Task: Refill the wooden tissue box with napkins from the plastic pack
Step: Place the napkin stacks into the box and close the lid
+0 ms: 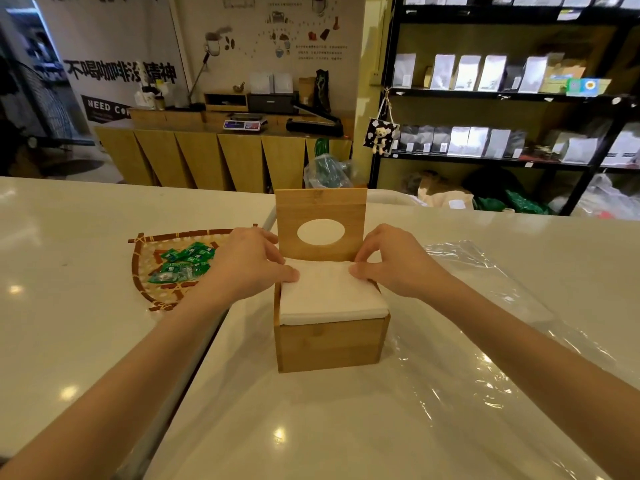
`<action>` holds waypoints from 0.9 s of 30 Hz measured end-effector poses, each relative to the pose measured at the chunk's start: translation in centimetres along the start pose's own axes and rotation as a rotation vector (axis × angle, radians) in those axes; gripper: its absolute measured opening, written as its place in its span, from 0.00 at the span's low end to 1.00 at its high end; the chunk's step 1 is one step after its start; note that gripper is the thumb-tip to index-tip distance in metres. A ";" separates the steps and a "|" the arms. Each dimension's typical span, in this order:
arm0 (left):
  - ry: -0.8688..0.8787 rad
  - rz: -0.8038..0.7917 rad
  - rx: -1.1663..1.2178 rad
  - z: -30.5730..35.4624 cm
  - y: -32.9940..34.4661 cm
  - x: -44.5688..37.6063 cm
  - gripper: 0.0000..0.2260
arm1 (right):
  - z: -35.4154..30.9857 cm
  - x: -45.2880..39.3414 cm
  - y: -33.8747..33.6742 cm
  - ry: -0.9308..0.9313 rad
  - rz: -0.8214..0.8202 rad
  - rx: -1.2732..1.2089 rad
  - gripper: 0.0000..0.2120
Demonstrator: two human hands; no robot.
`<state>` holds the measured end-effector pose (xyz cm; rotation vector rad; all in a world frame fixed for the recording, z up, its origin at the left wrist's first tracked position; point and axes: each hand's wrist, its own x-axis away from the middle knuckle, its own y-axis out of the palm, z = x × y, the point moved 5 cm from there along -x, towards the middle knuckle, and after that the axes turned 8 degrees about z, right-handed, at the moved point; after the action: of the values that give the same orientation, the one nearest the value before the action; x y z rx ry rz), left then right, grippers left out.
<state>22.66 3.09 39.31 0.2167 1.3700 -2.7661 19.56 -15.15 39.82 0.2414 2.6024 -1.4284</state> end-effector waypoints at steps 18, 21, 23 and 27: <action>0.064 -0.141 -0.809 2.3 2.9 0.7 0.10 | -0.9 -0.9 3.0 -0.035 -0.016 0.496 0.08; 0.027 -0.135 -0.866 2.3 3.0 0.8 0.17 | -1.0 -1.0 3.3 -0.051 -0.005 0.580 0.03; 0.010 -0.096 -0.829 2.3 3.0 1.0 0.14 | -1.0 -0.9 3.4 -0.071 0.002 0.607 0.02; 0.001 0.025 -0.728 2.5 1.9 2.0 0.10 | -0.4 -1.0 3.5 -0.065 -0.030 0.546 0.08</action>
<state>20.64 -0.06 39.04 0.1908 2.2158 -2.0529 21.32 -13.02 37.35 0.2146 2.1207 -2.0920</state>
